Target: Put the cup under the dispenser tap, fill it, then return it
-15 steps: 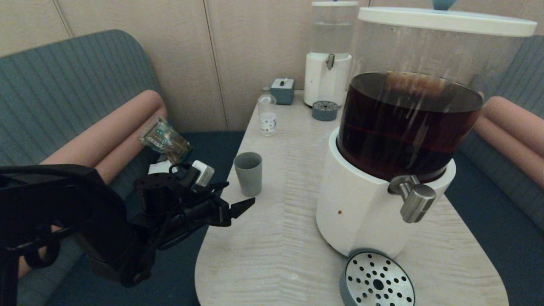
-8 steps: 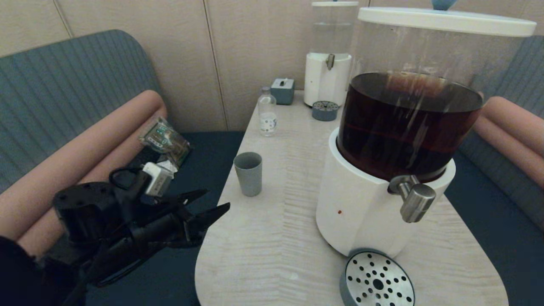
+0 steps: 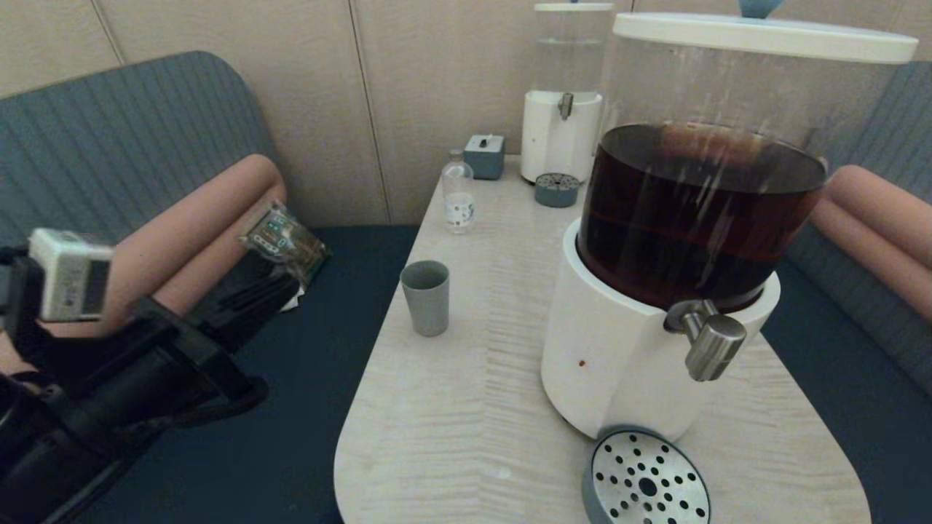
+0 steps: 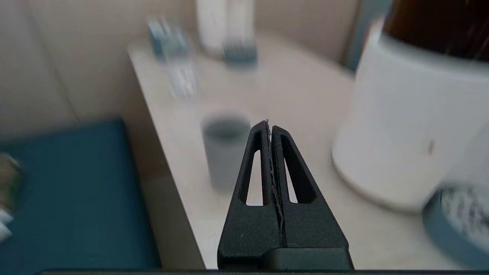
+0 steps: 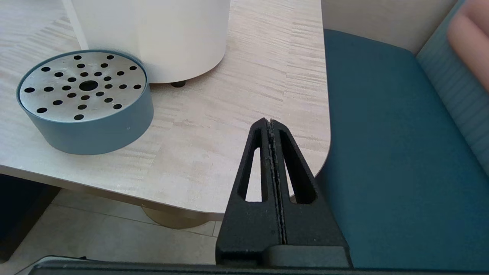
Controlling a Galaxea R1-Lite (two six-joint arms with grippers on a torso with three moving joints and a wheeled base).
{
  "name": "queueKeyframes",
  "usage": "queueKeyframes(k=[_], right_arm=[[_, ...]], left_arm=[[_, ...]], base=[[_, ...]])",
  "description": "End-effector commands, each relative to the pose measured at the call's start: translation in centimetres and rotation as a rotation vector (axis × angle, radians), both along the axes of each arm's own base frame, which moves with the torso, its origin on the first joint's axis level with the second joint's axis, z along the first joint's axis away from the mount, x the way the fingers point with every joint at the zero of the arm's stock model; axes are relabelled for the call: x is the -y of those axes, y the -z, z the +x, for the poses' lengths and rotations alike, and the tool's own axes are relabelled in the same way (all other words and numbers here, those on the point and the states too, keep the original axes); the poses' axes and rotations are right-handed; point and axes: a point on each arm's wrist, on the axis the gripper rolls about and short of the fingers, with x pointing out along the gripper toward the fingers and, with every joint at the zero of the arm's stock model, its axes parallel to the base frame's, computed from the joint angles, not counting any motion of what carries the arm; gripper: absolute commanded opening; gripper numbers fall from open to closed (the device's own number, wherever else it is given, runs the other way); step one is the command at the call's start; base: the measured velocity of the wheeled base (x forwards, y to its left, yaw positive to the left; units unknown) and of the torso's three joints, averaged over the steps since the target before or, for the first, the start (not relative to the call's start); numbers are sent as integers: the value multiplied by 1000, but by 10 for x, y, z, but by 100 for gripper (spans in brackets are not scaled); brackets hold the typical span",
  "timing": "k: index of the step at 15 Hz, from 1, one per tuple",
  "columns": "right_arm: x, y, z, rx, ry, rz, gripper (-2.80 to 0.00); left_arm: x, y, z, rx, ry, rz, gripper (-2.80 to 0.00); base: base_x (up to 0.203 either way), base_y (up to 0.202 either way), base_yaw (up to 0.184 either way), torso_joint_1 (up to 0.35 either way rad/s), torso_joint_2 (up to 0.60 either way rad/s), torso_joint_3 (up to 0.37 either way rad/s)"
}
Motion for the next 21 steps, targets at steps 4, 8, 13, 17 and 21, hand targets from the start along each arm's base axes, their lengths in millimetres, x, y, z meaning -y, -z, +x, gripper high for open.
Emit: queueKeyframes(k=[4,8,13,17,21], right_arm=[[0,3,0,-7,-1,-1,-280],[0,3,0,-6,-1,-1,-280],[0,3,0,-7,-1,-1,-280],[0,3,0,-7,-1,-1,-280],[0,3,0,-7,-1,-1,-280]], left_arm=[[-24,-49,-64,252,-82,-60,-280],[-40,-63,-127,401,-153,-73,-280],[-47,-62,-205,635,-213,-108,-280],[-47,-33,-248,701,-240,-111,-280],[-46,19,-241,590,-284,-96,-280]], base=[[0,0,0,0,0,0],[0,0,0,0,0,0],[0,0,0,0,0,0],[0,0,0,0,0,0],[0,0,0,0,0,0]])
